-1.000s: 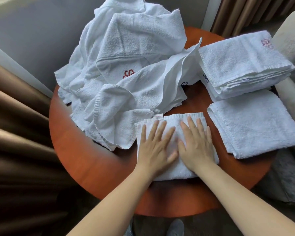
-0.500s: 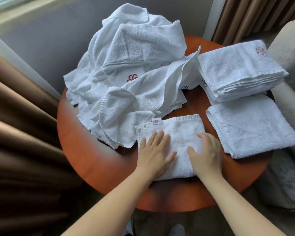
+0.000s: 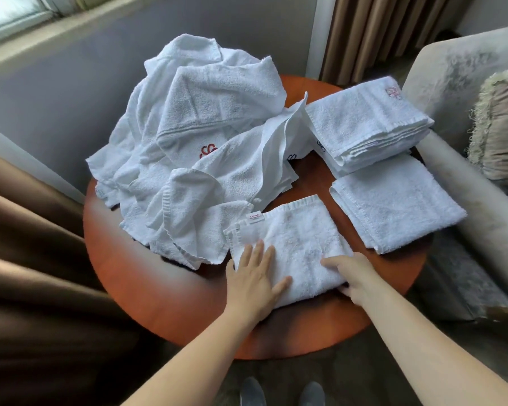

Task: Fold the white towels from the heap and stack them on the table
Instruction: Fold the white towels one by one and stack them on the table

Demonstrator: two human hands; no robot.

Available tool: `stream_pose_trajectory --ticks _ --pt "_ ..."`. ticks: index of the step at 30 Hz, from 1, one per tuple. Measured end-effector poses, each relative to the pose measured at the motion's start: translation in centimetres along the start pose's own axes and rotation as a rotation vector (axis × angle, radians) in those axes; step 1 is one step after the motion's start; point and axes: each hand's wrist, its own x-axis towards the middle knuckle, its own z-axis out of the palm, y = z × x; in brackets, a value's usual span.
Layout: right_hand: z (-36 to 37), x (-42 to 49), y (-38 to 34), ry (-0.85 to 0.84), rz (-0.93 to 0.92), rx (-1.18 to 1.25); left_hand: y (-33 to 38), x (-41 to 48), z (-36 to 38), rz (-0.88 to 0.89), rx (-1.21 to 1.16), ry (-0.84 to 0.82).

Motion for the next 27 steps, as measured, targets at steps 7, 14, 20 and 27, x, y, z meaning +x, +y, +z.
stream_pose_trajectory --ticks 7,14,20,27 --pt "1.0 1.3 -2.6 0.196 -0.375 -0.193 -1.2 -0.4 -2.5 0.122 -0.168 0.106" --pt "2.1 0.1 0.6 0.121 -0.059 -0.382 -2.6 1.6 -1.9 -0.322 -0.638 0.21" --pt "2.2 1.0 0.0 0.096 -0.328 -0.395 -1.5 0.7 -1.0 -0.466 -0.855 -0.065" --pt "0.4 1.3 -2.1 0.193 -0.439 -0.863 0.2 -0.4 -0.7 -0.412 -1.017 -0.403"
